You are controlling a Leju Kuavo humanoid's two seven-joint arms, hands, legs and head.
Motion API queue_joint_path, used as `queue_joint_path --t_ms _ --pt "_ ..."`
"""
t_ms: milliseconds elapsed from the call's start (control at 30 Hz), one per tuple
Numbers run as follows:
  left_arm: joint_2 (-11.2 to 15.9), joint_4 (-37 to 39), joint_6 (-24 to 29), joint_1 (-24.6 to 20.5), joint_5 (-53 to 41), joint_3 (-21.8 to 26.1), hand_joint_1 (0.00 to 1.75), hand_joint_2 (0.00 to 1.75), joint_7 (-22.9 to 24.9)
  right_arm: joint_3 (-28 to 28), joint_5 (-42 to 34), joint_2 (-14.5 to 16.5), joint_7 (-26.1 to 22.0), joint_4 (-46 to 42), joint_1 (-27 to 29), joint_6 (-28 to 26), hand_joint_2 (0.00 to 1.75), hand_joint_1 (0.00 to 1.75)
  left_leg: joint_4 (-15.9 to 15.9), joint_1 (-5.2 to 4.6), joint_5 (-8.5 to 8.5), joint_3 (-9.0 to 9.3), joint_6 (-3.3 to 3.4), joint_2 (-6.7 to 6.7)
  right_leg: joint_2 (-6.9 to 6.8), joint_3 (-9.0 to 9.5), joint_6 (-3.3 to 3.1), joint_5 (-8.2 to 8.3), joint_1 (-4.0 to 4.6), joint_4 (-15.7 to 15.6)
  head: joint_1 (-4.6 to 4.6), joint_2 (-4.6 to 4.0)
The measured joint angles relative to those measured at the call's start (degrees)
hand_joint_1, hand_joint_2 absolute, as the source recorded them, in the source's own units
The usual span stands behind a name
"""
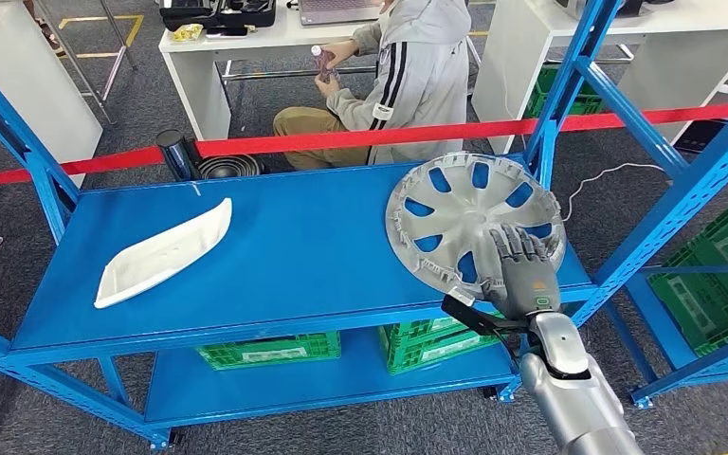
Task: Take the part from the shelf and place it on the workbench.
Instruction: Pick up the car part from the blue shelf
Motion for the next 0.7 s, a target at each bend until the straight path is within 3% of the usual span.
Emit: queue_joint_path --t_ms 700 --pt "0.00 0.00 0.00 -0.03 -0.08 0.04 0.00 0.00 -0.02 -4.23 1.20 -0.47 -0.57 0.70 0.26 0.53 1.75 0.00 0.09 0.00 0.06 0.18 0.13 0.10 0.11 0.22 0.20 0.14 -0.01 -0.08 0.01 0.00"
